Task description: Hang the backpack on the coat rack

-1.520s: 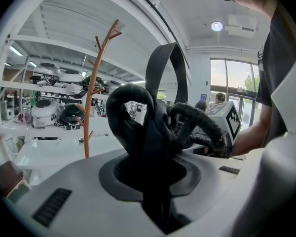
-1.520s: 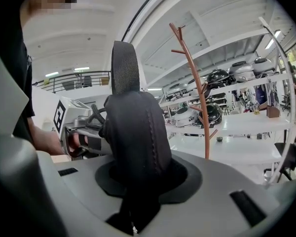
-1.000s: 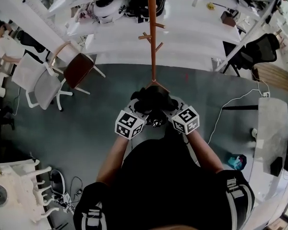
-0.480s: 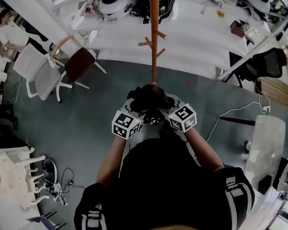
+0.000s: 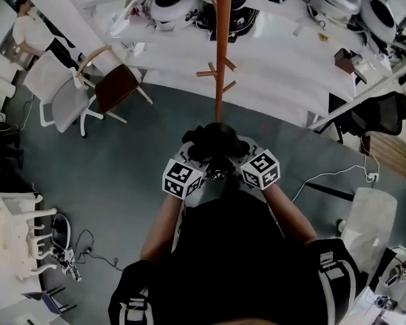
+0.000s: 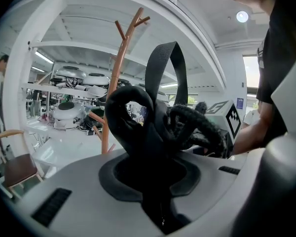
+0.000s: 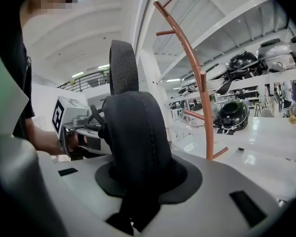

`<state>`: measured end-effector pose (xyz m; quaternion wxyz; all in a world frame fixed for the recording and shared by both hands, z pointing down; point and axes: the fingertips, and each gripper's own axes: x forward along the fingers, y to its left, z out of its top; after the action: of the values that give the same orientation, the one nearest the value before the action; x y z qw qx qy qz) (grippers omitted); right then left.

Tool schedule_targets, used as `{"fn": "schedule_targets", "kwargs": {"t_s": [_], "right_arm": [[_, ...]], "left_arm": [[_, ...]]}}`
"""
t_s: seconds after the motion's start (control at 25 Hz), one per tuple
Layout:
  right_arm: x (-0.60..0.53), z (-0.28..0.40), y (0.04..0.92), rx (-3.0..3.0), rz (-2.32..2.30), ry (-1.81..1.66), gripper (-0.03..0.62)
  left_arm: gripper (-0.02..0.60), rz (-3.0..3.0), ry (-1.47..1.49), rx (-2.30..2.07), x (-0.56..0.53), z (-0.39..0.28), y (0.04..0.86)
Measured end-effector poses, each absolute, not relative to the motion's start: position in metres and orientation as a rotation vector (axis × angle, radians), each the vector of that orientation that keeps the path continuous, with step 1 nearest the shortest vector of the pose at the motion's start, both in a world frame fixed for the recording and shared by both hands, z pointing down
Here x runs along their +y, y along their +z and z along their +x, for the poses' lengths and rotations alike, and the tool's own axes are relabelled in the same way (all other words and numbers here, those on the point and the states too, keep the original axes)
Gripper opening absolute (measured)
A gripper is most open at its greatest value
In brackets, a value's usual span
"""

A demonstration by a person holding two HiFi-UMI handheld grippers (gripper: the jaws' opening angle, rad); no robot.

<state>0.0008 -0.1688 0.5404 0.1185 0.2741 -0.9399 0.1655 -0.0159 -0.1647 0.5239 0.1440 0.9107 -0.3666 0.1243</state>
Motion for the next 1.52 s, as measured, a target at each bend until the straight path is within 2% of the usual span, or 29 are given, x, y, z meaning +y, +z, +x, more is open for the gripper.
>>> {"fn": "schedule_targets", "kwargs": {"t_s": [0.76,1.52], "right_arm": [[-0.221,0.063,0.535,-2.772,0.671,0.440,0.130],[-0.296,0.071,0.523,-2.787,0.722,0.437,0.132]], "left_arm": [[0.091,2.573,0.286,-1.194,-0.216,0.046,0.518],[0.091,2.627,0.348,-1.148,-0.291,0.056,0.504]]}}
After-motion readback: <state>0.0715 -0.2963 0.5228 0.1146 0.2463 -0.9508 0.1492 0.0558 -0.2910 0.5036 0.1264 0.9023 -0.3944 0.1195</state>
